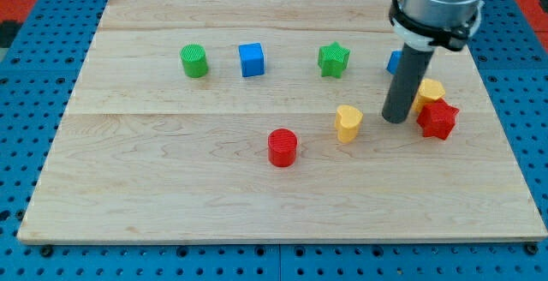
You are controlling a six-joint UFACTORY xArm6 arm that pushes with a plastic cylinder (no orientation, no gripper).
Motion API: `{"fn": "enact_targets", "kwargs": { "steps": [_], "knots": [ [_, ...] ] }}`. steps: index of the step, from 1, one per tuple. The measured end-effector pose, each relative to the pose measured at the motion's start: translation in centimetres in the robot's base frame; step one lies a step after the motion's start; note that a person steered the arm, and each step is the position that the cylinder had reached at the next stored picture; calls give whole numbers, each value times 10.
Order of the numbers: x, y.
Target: Place the red circle left to the yellow heart
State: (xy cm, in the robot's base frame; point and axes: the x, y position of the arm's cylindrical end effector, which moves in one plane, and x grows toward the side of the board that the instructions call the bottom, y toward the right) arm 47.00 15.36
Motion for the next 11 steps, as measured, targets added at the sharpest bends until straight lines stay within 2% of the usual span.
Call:
{"fn": "enact_targets", "kwargs": {
  "steps": [1,2,3,4,5,6,7,8,9,10,11],
  "knots": [
    [42,-47],
    [18,-71],
    [11,-69],
    [84,-68],
    [92,-115],
    [43,-138],
    [30,-165],
    [47,-191],
    [17,-203],
    [-1,-191],
    [17,-172]
  ]
}}
